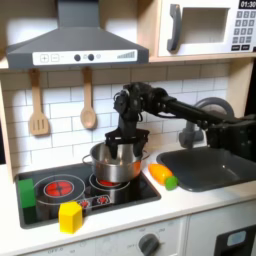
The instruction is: Slide pot right
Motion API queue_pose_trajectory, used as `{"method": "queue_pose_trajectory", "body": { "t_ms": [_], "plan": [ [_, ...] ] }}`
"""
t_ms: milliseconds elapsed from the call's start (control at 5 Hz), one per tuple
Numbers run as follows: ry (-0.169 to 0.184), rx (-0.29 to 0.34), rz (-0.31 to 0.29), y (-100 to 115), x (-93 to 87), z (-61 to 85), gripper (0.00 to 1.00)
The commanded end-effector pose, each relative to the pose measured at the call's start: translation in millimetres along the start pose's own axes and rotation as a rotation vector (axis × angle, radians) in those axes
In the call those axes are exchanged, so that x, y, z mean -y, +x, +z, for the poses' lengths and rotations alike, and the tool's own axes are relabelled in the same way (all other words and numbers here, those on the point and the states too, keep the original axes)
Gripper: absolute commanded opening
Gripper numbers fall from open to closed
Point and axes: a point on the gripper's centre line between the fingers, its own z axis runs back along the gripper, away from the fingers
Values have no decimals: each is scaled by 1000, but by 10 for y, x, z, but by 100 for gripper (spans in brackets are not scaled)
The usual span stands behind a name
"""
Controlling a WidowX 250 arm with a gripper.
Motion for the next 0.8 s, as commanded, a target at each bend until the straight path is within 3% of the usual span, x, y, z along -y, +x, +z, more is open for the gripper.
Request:
{"method": "queue_pose_trajectory", "body": {
  "t_ms": [0,200,600],
  "plan": [
    [9,45,3,19,22,188,100],
    [10,93,-18,33,64,385,100],
    [8,100,-28,40,106,417,100]
  ]
}}
